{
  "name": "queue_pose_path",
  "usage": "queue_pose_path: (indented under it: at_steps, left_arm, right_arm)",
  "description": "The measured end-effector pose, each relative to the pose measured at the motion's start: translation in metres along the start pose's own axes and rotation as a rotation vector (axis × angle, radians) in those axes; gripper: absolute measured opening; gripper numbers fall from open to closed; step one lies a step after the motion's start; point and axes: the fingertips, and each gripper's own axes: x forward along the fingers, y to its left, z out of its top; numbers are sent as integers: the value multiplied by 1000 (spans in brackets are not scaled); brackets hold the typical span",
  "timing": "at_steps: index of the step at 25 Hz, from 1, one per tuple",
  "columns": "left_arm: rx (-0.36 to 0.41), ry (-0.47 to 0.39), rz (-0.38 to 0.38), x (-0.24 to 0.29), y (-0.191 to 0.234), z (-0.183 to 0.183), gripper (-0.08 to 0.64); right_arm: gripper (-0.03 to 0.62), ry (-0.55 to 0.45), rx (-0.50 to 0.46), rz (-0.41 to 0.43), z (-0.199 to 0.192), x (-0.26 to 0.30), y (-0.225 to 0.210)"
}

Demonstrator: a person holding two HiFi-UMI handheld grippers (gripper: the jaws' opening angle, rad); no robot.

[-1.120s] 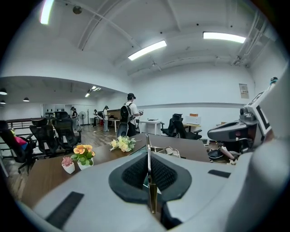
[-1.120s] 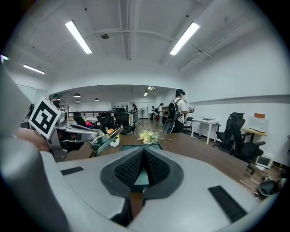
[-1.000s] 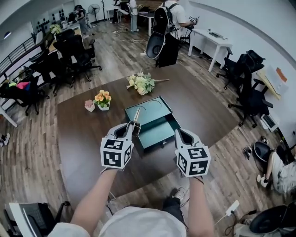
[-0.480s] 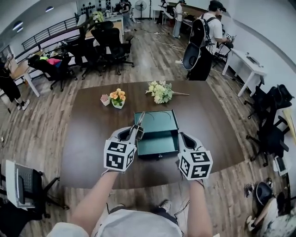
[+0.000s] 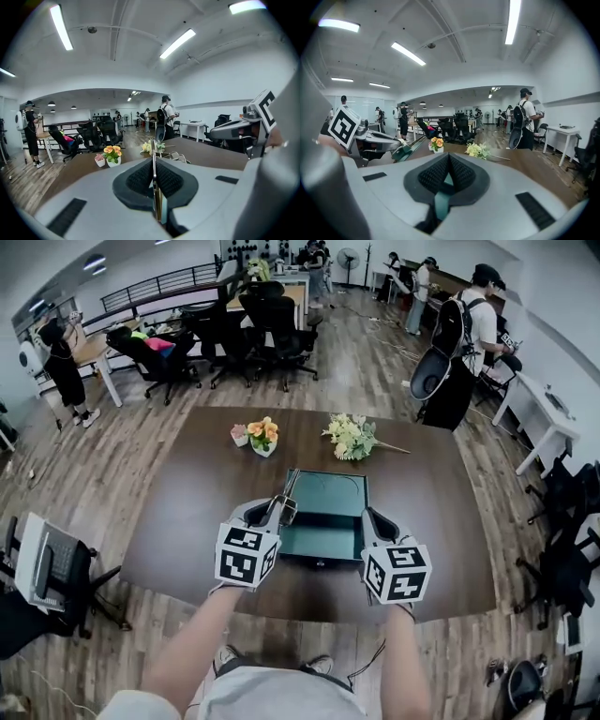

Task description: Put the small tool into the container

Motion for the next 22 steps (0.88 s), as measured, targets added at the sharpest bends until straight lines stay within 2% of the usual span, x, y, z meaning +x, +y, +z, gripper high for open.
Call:
queue_pose_path:
  at_steps: [6, 12, 16, 22]
  left_arm:
    - [-36, -6, 84, -8, 5, -2, -3]
    - [-50, 0, 131, -14, 5, -1, -3]
    - [-51, -2, 132, -14, 5, 2, -4]
    - [-44, -4, 88, 1, 10, 4, -3]
  right_arm:
    - [5, 4, -27, 90, 3, 13, 3]
    - [5, 3, -45, 142, 7, 17, 5]
    - [5, 2, -41, 148, 9, 19, 6]
    - [5, 0, -25, 110, 9, 26, 5]
